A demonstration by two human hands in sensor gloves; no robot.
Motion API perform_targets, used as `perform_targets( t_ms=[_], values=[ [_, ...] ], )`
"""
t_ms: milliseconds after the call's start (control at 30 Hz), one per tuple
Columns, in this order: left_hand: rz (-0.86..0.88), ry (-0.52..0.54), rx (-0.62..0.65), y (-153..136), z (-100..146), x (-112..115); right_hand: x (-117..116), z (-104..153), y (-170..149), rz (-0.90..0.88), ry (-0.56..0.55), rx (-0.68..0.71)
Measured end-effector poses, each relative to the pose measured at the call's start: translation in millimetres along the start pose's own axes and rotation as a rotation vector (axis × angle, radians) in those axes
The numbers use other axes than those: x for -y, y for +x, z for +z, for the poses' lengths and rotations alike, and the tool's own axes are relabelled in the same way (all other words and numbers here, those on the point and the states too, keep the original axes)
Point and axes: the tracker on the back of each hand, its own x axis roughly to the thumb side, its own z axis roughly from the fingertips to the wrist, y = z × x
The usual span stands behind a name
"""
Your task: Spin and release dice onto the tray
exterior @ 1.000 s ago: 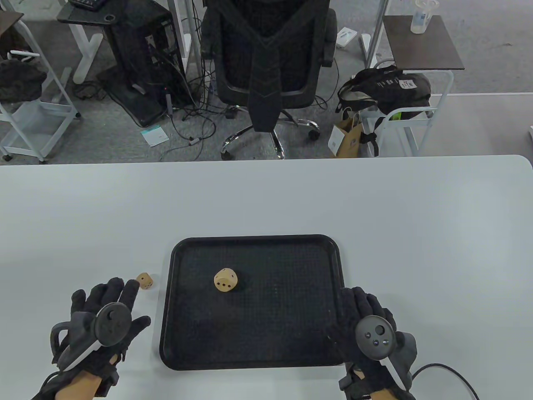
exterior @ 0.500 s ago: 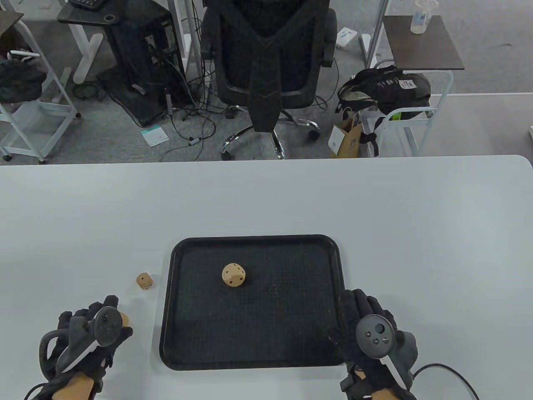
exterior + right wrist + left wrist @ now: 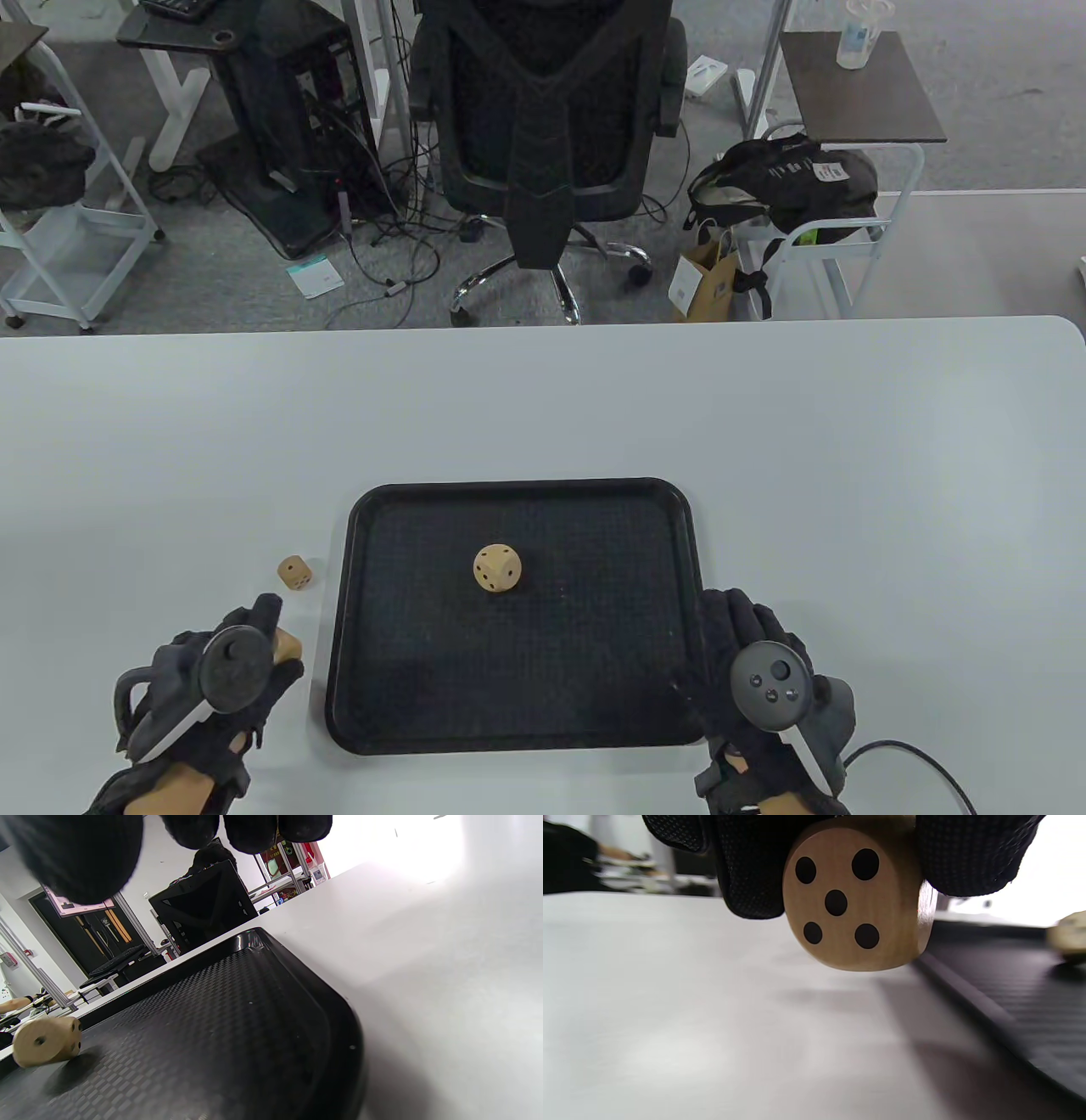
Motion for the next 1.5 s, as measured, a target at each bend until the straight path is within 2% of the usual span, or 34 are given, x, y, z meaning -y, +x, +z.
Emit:
perform_targets(
  t_ms=[100, 133, 233, 500, 700, 800, 867, 933, 967, 1000, 1033, 1167, 1300, 1500],
  values=[
    [0.009, -0.072, 0.145, 33.6, -0.3, -3.3, -0.2, 0.1, 0.2, 0.003, 0.003, 0.001],
    [0.02, -0.135, 0.211, 49.8, -2.3, -1.3, -0.3, 0.1, 0.1, 0.002, 0.004, 0.001],
    [0.019, -0.236, 0.287, 81.2, -7.8, 5.7, -0.6, 0.1, 0.0, 0.002, 0.006, 0.0],
    [-0.111, -0.347, 0.359, 142.5, -26.7, 20.4, -2.3, 0.2, 0.4, -0.001, 0.016, 0.014],
    [-0.255, -0.484, 0.329, 163.9, -34.5, 29.0, -2.7, 0.1, 0.5, 0.0, 0.027, 0.017],
    [-0.26, -0.509, 0.335, 166.9, -33.1, 29.3, -3.4, 0.0, 0.7, 0.003, 0.032, 0.019],
    [-0.233, -0.463, 0.316, 161.0, -34.3, 28.4, -3.6, 0.1, 0.8, 0.004, 0.035, 0.019],
    [-0.192, -0.331, 0.214, 146.5, -39.9, 24.9, -3.7, 0.3, 0.9, 0.007, 0.035, 0.019],
    [-0.169, -0.22, 0.177, 137.7, -40.8, 19.9, -3.7, 0.3, 0.8, 0.005, 0.032, 0.018],
    [-0.191, -0.123, 0.176, 130.7, -40.3, 14.0, -3.6, 0.4, 0.8, 0.005, 0.03, 0.017],
    [-0.207, -0.072, 0.181, 125.0, -39.2, 9.2, -3.7, 0.4, 0.7, 0.005, 0.029, 0.016],
    [-0.057, -0.025, 0.179, 104.7, -30.2, -10.9, -4.4, -0.2, 0.4, 0.001, 0.032, 0.014],
    [-0.028, 0.08, 0.167, 91.6, -18.8, -32.2, -4.5, -0.1, 0.4, 0.003, 0.028, 0.014],
    [0.042, 0.177, 0.155, 72.7, -8.0, -44.6, -4.9, -0.4, 0.0, 0.003, 0.027, 0.01]
  ],
)
